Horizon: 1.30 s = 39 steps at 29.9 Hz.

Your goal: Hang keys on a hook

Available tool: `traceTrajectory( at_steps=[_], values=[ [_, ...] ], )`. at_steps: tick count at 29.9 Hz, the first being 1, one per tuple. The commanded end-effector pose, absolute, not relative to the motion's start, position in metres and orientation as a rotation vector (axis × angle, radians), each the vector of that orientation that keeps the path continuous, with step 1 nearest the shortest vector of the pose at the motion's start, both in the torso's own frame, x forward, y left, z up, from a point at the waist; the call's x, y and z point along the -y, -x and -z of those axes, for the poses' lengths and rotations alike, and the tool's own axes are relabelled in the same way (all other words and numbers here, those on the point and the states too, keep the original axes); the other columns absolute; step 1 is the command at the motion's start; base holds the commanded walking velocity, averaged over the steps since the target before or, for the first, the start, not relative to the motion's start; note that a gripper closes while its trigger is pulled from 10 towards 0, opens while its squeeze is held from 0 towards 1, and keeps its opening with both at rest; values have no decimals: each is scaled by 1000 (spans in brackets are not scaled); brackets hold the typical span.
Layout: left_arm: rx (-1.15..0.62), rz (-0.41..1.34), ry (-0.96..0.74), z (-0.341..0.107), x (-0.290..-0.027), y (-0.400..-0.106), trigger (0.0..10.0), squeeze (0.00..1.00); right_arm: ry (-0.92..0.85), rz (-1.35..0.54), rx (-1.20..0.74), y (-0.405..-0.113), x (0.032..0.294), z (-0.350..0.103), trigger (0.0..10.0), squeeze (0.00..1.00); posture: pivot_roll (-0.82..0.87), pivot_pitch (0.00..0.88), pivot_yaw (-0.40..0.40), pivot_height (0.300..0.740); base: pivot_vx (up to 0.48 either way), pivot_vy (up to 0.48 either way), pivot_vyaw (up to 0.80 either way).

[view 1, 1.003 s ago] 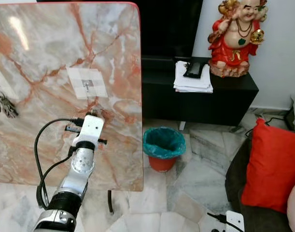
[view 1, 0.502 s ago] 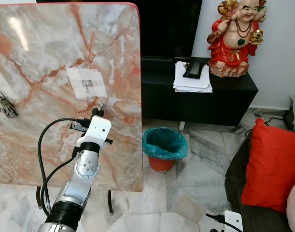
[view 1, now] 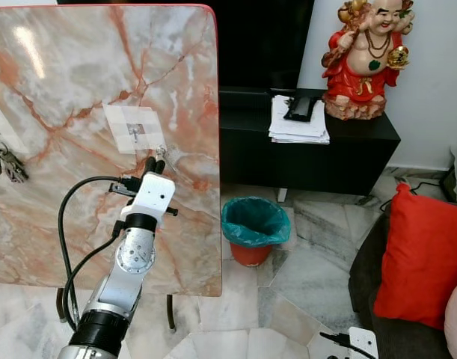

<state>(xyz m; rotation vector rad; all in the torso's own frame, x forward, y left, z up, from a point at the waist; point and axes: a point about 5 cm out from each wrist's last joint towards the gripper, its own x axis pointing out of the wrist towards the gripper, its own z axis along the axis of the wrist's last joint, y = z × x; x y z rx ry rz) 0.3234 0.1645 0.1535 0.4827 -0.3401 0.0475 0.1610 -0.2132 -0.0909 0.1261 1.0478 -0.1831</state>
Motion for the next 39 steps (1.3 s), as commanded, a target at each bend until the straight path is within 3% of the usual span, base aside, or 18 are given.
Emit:
traceTrajectory(
  at_steps=[1,12,39],
  values=[
    [380,-51,-438,-166,-166,-325,10000,0,-120,184,-1057,-156,216,92,10000,0,33,0,-18,736,0,0,0],
    [376,-77,-193,-179,-177,-332,10000,0,-109,176,-1063,-154,217,93,10000,0,36,0,-20,736,0,0,0],
    [328,-66,75,-187,-194,-346,10000,0,-94,158,-1063,-156,214,93,10000,0,33,0,-26,736,0,0,0]
  ],
)
